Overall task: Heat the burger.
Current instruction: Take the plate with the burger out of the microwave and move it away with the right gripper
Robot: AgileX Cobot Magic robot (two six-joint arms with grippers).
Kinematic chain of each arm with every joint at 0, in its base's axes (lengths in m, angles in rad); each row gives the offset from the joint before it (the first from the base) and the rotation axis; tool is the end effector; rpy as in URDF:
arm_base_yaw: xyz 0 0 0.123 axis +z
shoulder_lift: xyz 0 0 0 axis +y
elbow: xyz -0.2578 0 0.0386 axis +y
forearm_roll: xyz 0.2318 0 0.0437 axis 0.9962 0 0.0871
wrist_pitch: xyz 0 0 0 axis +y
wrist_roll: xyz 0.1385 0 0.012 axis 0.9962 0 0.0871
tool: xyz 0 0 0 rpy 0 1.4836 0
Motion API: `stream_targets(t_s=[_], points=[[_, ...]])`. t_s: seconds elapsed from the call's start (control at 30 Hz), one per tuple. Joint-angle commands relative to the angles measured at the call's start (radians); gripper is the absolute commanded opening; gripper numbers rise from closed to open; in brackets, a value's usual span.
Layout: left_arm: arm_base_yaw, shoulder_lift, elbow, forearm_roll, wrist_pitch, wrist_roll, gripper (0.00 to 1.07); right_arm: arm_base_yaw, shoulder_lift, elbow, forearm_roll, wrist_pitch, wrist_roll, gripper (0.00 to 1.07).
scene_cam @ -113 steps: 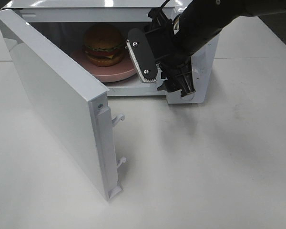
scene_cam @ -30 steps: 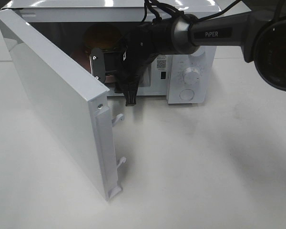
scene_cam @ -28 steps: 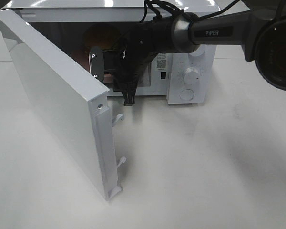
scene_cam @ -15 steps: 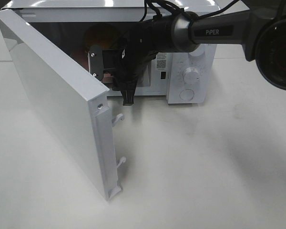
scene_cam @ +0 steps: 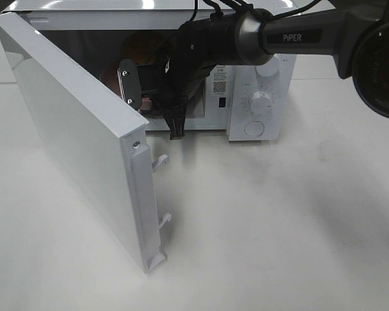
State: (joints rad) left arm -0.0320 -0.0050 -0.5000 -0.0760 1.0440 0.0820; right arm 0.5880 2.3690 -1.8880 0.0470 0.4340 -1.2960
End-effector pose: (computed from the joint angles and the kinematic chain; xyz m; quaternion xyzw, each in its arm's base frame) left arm 0.0482 -0.0107 0.2502 0.0495 0.8455 -0.0247 0.5312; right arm 0.4405 0.2970 0.1044 -0.7438 0.5611 -0.1099 0.3463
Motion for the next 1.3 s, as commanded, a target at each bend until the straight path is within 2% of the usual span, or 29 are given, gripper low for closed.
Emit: stream_targets(t_s=[0.03,0.37,0.93,1.3], points=[[0.003,-0.022,0.002,-0.004,-0.009,0.000,1.00,0.009,-0.036,-0.006,0.035,0.026,-0.034,0.00],[0.003,-0.022,0.002,-0.004,-0.009,0.000,1.00,0.014,-0.075,0.008,0.035,0.076,-0.092,0.00],[0.003,-0.022,0.002,-0.004,-0.009,0.000,1.00,0.012,-0.253,0.268,0.064,0.013,-0.276,0.00],[0.003,-0.022,0.002,-0.004,-0.009,0.000,1.00,-0.001,-0.327,0.338,0.169,0.022,-0.381,0.00]])
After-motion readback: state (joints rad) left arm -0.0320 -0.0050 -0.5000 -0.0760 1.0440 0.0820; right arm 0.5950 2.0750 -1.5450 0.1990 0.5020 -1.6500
